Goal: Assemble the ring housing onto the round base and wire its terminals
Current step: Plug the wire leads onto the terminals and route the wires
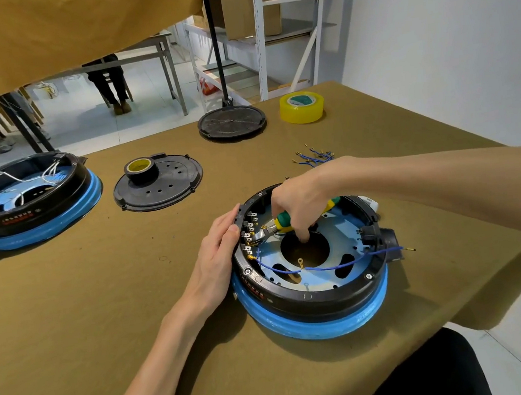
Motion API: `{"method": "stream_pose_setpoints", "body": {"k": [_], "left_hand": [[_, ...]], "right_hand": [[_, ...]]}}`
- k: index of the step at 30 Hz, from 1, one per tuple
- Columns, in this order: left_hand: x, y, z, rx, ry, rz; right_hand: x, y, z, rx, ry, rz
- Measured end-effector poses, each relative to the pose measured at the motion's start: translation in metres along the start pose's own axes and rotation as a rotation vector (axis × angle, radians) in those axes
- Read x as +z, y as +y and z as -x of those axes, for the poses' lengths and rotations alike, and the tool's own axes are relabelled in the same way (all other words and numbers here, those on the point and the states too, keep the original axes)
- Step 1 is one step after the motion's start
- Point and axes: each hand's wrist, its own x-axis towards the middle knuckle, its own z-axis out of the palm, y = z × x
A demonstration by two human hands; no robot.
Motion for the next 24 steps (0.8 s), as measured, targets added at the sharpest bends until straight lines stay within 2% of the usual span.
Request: {"method": "stream_pose_setpoints", "body": {"k": [24], "left_hand": [[0.0004,-0.0036,-0.0014,0.027,-0.004,0.018]], "right_hand": [[0.0031,-0.0035,0.0076,0.036,0.031,-0.024]]}}
